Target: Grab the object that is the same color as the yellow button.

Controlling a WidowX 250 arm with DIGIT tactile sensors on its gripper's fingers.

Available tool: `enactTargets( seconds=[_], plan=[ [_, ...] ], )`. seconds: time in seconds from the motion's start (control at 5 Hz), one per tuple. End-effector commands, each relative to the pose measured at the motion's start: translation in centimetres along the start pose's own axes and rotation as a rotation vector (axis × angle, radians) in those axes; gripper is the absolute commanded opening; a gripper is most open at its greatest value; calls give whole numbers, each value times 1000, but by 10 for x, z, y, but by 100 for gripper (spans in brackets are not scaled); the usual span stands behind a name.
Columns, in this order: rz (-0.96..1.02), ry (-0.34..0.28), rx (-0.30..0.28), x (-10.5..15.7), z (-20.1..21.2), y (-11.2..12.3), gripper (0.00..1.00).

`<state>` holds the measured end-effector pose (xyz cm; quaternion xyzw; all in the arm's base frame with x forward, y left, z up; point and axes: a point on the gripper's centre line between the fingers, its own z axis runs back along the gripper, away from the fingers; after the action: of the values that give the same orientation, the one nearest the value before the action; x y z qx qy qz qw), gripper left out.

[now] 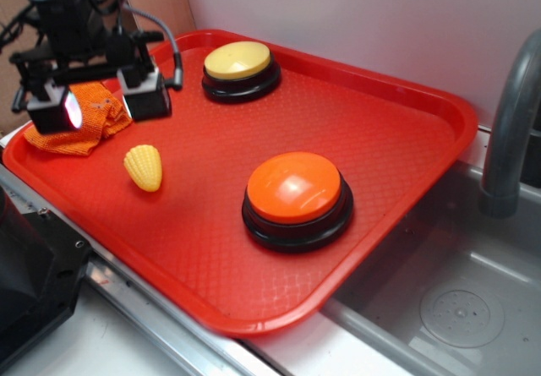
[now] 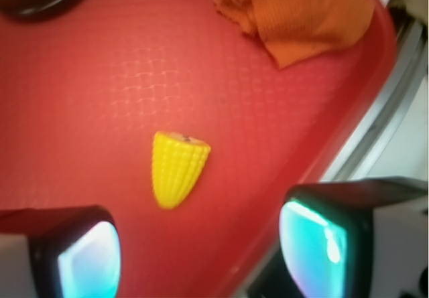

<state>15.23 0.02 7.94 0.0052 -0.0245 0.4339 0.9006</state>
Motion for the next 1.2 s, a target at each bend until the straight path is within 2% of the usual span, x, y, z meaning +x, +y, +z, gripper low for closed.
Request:
enactTargets(
  seconds=[0.0, 0.2, 0.4, 0.6, 0.8, 1.0],
  plan=[
    [-30, -73, -96, 6, -36, -3, 100],
    [-44, -59, -89, 9, -49, -8, 100],
    [-68, -13, -13, 16, -65, -13, 100],
    [-91, -32, 11, 13, -63, -15, 0],
    [-120, -65, 4, 8, -45, -18, 0],
    [-277, -117, -37, 5, -10, -23, 0]
  ],
)
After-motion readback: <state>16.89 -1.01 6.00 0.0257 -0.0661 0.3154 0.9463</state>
